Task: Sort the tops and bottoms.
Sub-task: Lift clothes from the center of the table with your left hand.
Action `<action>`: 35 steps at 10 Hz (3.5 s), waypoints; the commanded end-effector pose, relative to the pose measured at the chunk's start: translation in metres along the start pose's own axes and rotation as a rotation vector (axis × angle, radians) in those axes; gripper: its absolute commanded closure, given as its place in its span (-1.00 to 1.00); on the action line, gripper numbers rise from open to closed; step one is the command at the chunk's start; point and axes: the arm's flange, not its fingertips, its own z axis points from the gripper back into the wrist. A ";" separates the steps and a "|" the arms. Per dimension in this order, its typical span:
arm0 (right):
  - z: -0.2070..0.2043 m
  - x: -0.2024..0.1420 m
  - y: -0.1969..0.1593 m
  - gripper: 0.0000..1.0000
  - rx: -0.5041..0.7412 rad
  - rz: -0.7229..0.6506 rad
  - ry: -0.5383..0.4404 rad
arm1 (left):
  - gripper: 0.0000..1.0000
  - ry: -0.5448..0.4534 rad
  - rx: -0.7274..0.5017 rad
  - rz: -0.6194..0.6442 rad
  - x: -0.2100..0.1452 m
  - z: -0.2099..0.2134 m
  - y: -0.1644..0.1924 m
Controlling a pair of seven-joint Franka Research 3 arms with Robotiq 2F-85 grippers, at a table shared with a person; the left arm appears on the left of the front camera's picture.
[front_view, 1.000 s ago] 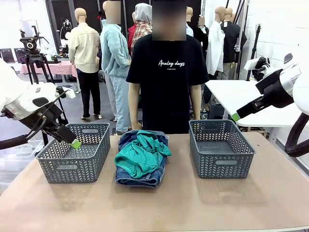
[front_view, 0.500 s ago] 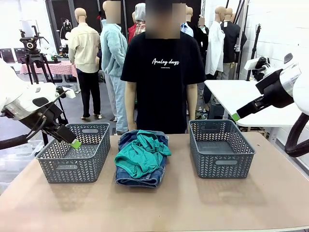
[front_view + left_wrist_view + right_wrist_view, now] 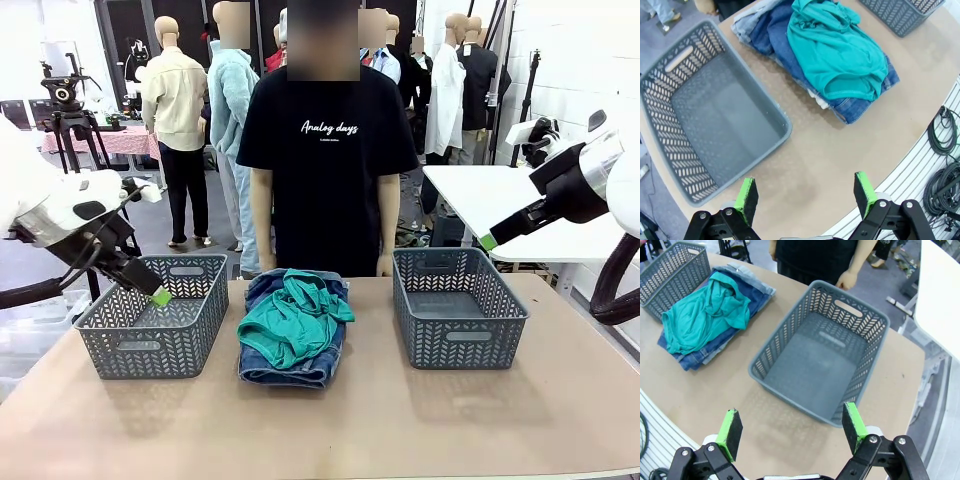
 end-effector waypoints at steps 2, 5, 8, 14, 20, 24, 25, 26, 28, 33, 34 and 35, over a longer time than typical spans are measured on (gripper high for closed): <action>0.000 0.000 0.000 -1.00 0.009 -0.006 -0.004 | -1.00 -0.001 0.034 -0.084 0.056 -0.024 -0.024; 0.000 0.000 0.000 -1.00 0.009 -0.006 -0.004 | -1.00 0.069 0.097 0.047 0.082 -0.066 -0.036; 0.000 0.000 0.000 -1.00 0.009 -0.006 -0.004 | -1.00 0.123 0.104 0.015 0.104 -0.096 -0.048; 0.000 0.000 0.000 -1.00 0.009 -0.006 -0.004 | -1.00 0.113 0.088 0.012 0.097 -0.099 -0.046; 0.000 0.000 0.000 -1.00 0.009 -0.006 -0.004 | -1.00 0.204 0.071 -0.092 0.227 -0.175 -0.061; 0.000 0.000 0.000 -1.00 0.009 -0.006 -0.004 | -1.00 0.314 0.149 -0.010 0.210 -0.220 -0.068; 0.000 0.000 0.000 -1.00 0.009 -0.006 -0.004 | -1.00 0.340 0.144 0.025 0.208 -0.225 -0.075; 0.000 0.000 0.000 -1.00 0.009 -0.006 -0.004 | -1.00 0.344 0.129 0.026 0.206 -0.225 -0.085; 0.000 0.000 0.000 -1.00 0.009 -0.006 -0.004 | -1.00 0.313 0.144 0.009 0.199 -0.227 -0.101; 0.000 0.000 0.000 -1.00 0.009 -0.006 -0.004 | -1.00 0.317 0.081 0.096 0.185 -0.243 -0.104; 0.000 0.000 0.000 -1.00 0.009 -0.006 -0.004 | -1.00 0.323 0.068 0.121 0.185 -0.246 -0.104; 0.000 0.000 0.000 -1.00 0.009 -0.006 -0.004 | -1.00 0.342 0.073 0.141 0.184 -0.250 -0.103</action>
